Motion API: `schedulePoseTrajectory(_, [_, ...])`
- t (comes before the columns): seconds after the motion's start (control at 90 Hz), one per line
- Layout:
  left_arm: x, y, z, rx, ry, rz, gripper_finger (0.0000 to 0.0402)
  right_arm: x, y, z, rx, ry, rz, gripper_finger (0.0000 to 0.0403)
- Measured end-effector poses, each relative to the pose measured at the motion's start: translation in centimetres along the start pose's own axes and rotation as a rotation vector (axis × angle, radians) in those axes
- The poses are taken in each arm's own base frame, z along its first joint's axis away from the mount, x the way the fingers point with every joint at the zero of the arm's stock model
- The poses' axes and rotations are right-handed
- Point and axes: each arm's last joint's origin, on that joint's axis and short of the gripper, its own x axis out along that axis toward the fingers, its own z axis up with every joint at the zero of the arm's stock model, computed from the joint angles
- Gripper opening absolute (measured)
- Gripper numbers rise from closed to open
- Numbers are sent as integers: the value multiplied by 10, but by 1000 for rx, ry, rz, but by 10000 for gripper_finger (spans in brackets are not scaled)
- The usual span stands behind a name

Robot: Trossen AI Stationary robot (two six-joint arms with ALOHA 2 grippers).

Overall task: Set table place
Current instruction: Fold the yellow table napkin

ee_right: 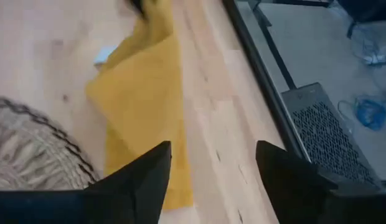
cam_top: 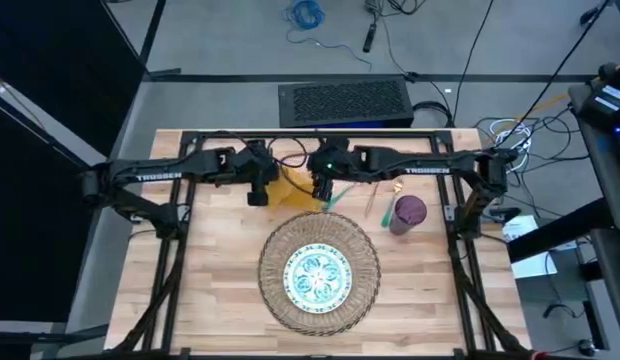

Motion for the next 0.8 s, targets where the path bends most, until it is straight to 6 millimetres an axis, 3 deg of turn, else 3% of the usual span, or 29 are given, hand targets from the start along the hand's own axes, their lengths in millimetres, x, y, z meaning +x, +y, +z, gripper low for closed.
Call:
schedulePoseTrajectory(0.222, [-3,5,7,10,-50,29,0,-20,-8,-1,44,5,152,218])
schedulePoseTrajectory(0.389, [-7,8,11,6,-61,43,0,-22,-2,-16,38,50,327,205])
schedulePoseTrajectory(0.644, [-1,7,11,11,-30,27,0,22,23,-49,248,-191,498,188])
schedulePoseTrajectory(0.8, [2,6,12,1,-33,28,0,48,33,-70,379,-198,514,172])
